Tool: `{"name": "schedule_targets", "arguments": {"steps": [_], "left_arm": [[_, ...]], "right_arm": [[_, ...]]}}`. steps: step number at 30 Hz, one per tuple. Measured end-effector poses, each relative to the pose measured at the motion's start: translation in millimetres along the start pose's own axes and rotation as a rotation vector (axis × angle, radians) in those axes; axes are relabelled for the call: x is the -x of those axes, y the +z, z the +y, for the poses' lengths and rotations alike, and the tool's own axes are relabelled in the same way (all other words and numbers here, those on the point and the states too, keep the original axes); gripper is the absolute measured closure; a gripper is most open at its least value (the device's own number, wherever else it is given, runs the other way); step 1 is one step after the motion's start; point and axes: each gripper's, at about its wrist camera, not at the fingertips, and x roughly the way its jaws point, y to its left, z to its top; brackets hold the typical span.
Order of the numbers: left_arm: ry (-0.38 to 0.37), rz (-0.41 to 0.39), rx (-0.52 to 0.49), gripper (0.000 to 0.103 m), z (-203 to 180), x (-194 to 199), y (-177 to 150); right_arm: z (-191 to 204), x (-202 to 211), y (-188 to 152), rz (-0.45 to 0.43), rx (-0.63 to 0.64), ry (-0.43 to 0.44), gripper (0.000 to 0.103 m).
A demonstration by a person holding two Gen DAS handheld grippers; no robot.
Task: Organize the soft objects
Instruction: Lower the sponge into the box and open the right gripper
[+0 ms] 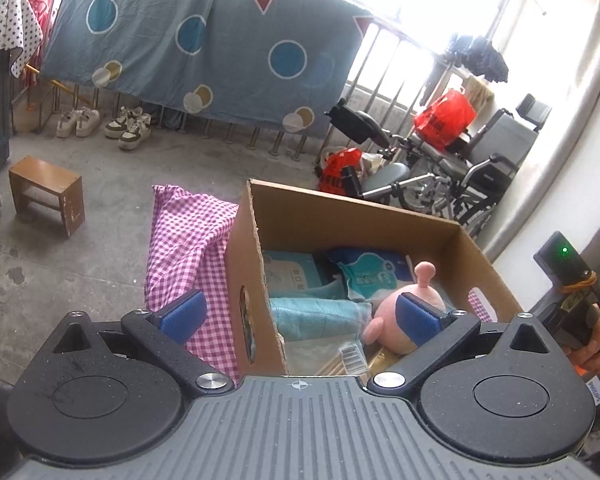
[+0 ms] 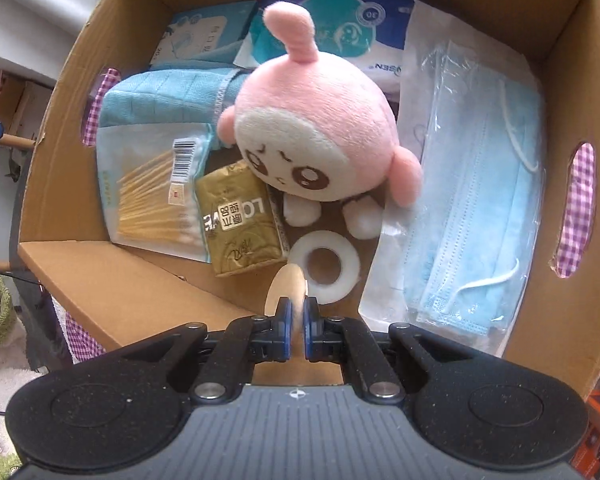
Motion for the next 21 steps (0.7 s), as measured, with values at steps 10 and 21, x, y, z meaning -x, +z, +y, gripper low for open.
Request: {"name": "schedule_targets", "arguments": {"steps": [10, 21], "left_arm": [[0.010, 0.012, -0.007, 0.002, -4.1, -3.5, 2.2], [0.003, 0.016, -0.012, 0.002, -6.5, -6.3, 3.0]], "right_arm": [[10.3, -33.3, 20.6, 0.082, 0.088, 0.023, 0.097], [23.8, -38.7, 23.0, 0.088, 0.156, -0.012, 0.088]]}}
